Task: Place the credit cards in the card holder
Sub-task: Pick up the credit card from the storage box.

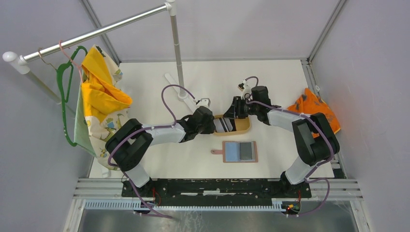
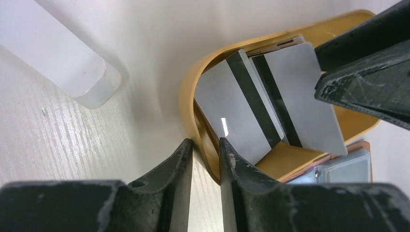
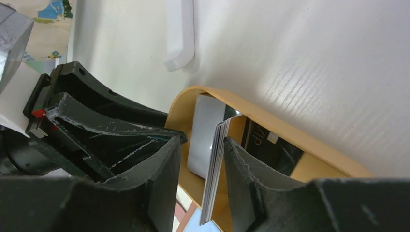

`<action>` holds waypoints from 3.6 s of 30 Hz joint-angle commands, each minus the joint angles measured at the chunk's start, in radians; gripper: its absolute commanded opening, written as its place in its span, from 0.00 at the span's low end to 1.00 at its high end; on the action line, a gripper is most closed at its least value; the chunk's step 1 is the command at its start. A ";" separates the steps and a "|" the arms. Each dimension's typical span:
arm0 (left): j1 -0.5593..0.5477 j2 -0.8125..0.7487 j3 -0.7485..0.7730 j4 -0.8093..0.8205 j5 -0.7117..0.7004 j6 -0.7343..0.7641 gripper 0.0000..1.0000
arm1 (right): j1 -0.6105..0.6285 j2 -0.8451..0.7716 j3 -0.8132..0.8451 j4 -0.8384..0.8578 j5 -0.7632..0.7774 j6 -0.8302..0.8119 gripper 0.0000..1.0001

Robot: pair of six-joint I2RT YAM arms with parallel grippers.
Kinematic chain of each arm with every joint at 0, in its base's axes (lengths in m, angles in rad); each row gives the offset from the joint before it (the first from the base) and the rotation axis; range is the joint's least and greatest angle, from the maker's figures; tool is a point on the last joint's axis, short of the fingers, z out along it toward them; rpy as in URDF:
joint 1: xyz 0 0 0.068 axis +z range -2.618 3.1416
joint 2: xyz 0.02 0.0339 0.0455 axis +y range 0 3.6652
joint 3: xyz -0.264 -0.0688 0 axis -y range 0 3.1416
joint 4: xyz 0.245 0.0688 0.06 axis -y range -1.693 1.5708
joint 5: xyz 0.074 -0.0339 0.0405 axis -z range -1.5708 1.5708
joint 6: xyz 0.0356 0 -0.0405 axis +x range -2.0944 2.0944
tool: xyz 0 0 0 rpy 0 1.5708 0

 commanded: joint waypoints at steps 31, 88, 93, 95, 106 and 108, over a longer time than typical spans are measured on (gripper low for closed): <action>-0.006 0.014 0.039 0.053 0.047 -0.012 0.30 | 0.054 0.032 0.100 -0.293 0.319 -0.337 0.68; -0.005 -0.013 0.031 0.051 0.068 0.006 0.28 | -0.055 0.100 0.111 -0.332 0.012 -0.321 0.42; -0.006 -0.019 0.026 0.050 0.064 0.007 0.28 | -0.056 0.099 0.157 -0.405 0.067 -0.425 0.37; -0.005 -0.021 0.025 0.050 0.064 0.007 0.28 | -0.057 0.091 0.167 -0.416 0.074 -0.459 0.33; -0.006 -0.026 0.020 0.051 0.068 0.007 0.28 | -0.057 0.085 0.198 -0.470 0.098 -0.571 0.34; -0.006 -0.027 0.020 0.051 0.071 0.007 0.28 | -0.056 0.092 0.206 -0.477 0.081 -0.579 0.23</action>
